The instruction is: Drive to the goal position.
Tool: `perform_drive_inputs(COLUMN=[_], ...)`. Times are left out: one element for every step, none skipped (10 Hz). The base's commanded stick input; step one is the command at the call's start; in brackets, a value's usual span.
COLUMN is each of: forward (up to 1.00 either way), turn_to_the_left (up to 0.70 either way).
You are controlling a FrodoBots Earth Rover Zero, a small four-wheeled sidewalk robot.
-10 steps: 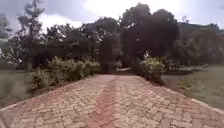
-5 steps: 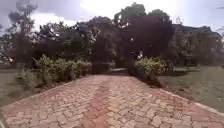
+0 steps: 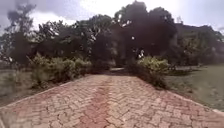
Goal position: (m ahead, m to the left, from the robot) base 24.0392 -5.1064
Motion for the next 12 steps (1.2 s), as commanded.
perform_drive_inputs(forward=[0.7,0.7,0.7,0.7,0.7,0.7,0.7,0.7,0.7,0.7,0.7,0.7], turn_to_the_left=[0.0,0.0,0.0,0.0,0.0,0.0,0.0,-0.05,-0.11,-0.22,-0.34,-0.18])
